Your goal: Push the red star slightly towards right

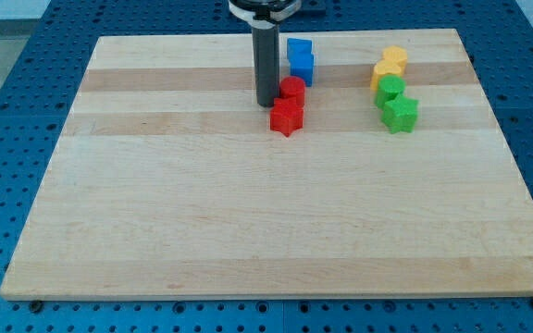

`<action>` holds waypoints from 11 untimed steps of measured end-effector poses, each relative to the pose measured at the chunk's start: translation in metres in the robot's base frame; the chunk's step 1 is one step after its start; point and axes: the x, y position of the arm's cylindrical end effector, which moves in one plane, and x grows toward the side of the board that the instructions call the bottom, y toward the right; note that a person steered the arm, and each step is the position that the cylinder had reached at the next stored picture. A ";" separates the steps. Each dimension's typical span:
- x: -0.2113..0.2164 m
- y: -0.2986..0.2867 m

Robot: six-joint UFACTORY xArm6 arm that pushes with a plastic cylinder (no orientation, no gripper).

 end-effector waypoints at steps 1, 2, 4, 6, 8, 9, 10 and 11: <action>-0.002 0.000; -0.002 0.000; 0.020 -0.022; 0.037 -0.022; 0.041 -0.012; 0.041 0.003; 0.041 0.006; 0.041 0.006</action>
